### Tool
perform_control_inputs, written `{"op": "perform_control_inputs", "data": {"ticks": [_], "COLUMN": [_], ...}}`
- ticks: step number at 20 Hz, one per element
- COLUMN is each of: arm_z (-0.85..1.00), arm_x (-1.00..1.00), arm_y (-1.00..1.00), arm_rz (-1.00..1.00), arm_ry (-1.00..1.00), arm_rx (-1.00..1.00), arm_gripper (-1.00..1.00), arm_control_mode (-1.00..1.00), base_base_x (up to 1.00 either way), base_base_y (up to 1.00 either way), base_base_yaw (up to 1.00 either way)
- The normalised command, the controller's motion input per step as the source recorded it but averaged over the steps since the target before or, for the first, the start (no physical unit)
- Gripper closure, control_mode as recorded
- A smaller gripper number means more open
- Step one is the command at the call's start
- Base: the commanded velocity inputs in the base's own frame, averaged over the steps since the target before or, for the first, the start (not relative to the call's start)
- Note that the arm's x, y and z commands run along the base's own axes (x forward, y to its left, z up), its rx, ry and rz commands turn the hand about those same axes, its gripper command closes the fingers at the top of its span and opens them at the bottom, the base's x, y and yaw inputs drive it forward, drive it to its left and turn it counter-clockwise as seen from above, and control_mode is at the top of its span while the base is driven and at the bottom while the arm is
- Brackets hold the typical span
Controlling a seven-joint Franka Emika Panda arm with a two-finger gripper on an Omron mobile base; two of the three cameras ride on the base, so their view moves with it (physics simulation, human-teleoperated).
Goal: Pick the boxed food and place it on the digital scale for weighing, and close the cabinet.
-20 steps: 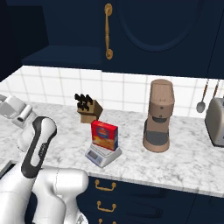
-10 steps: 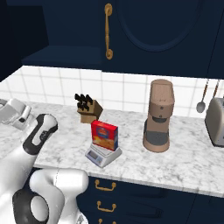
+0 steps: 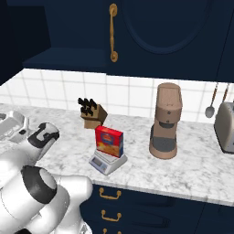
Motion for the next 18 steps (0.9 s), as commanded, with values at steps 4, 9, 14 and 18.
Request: {"op": "perform_control_inputs", "data": {"ticks": [4,9,14,18], "arm_z": [-0.06,0.05,0.03,0.24], "arm_x": [-0.97,-0.85,-0.71,-0.38], "arm_y": [0.24,0.22,0.08,0.00], "arm_rz": [0.12,0.21,0.04,0.00], "arm_ry": [0.32,0.55,0.22,0.19], "arm_rx": [0.27,0.02,0.04,0.19], "arm_gripper": [-1.00,-1.00,-1.00,-1.00], "arm_control_mode": [-1.00,-1.00,-1.00,-1.00], "base_base_x": [0.00,0.00,0.00,0.00], "base_base_y": [0.00,0.00,0.00,0.00], "base_base_yaw": [0.00,0.00,0.00,0.00]}}
